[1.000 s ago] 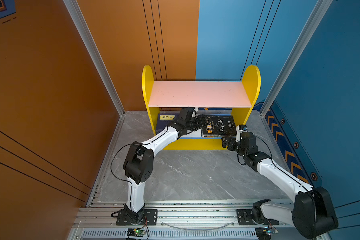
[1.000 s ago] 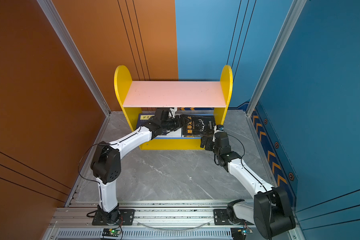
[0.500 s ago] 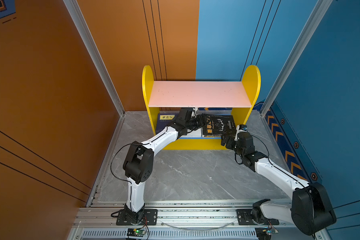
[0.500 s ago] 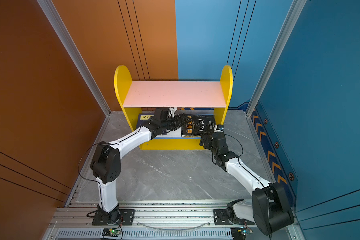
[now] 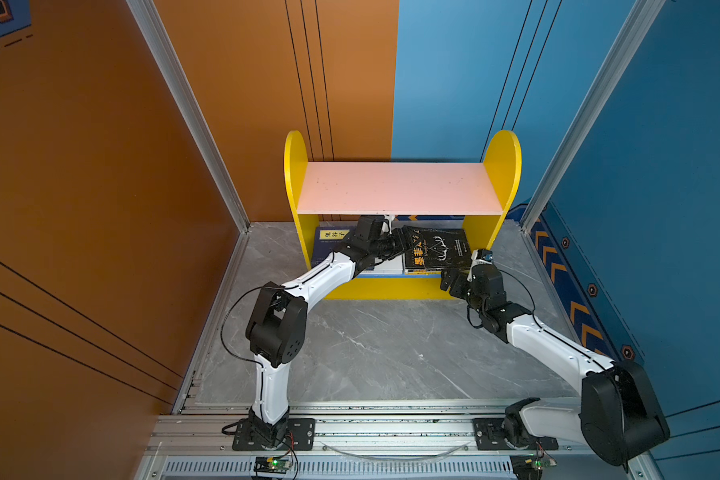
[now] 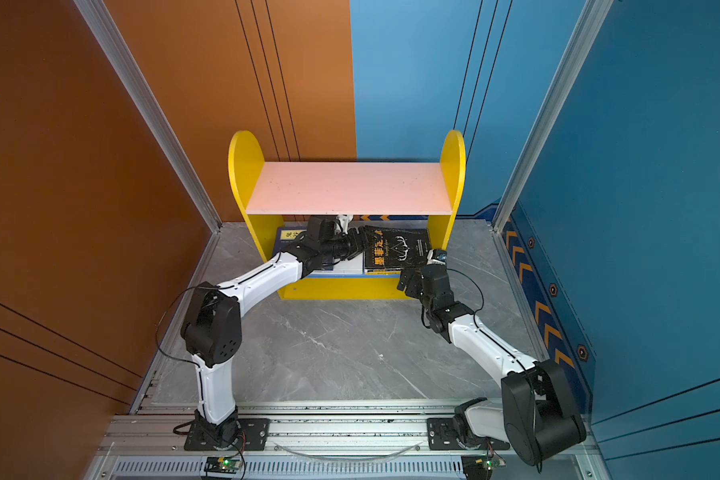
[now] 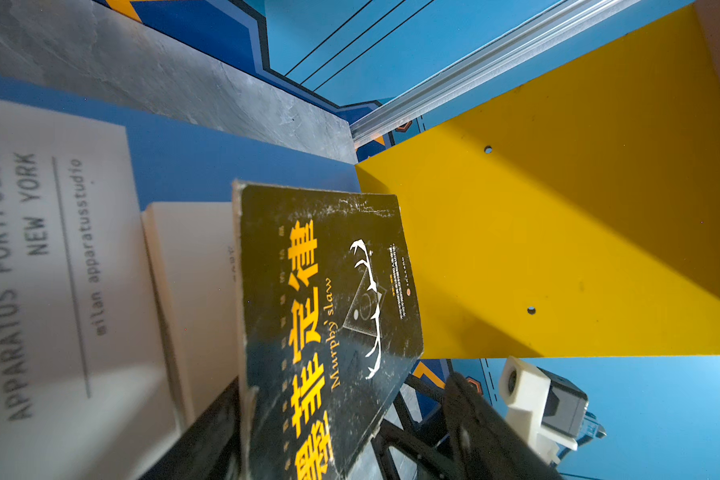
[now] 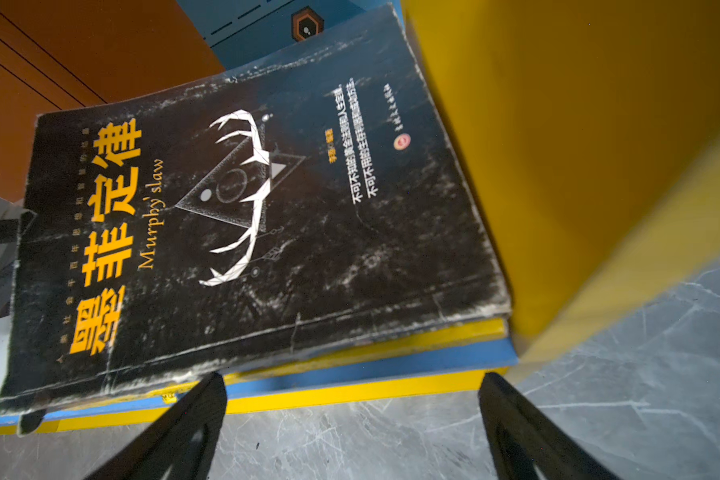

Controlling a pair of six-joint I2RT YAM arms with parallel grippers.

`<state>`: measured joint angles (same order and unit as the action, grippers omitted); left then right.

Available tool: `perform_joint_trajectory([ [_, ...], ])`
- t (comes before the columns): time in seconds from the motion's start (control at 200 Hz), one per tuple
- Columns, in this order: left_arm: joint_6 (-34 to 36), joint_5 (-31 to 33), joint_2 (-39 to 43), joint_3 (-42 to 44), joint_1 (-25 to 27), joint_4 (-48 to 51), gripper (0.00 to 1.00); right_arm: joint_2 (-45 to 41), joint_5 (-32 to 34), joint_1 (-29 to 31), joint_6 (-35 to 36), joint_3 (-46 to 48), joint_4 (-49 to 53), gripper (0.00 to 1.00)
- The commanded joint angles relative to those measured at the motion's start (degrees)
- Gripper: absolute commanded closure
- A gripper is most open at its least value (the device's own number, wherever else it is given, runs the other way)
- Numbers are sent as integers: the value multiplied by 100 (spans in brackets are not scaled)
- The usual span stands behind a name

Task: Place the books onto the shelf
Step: 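Release the black book and withdraw both grippers from the shelf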

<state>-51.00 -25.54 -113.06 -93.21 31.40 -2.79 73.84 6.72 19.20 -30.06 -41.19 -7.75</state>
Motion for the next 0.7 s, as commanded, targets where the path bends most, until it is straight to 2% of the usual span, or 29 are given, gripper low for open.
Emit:
perform_joint_trajectory([
  [0.0,78,-112,-18,-92,-38,1,26,-294,242,39,-63,132,38,3],
  [0.34,819,570,548,23,-90,704,15,-1230,714,31,-67,385,719,1],
  [0.36,847,616,585,47,-93,732,10,-1315,773,31,-74,405,767,0],
  [0.466,1021,872,866,211,-62,871,6,-1841,1122,6,-121,480,1117,0],
  [0.596,1263,1241,1252,467,13,968,1,-2546,1357,-226,-188,456,1735,0],
  [0.696,1402,1224,1535,710,88,808,0,-3047,1327,-463,-202,468,2093,0],
])
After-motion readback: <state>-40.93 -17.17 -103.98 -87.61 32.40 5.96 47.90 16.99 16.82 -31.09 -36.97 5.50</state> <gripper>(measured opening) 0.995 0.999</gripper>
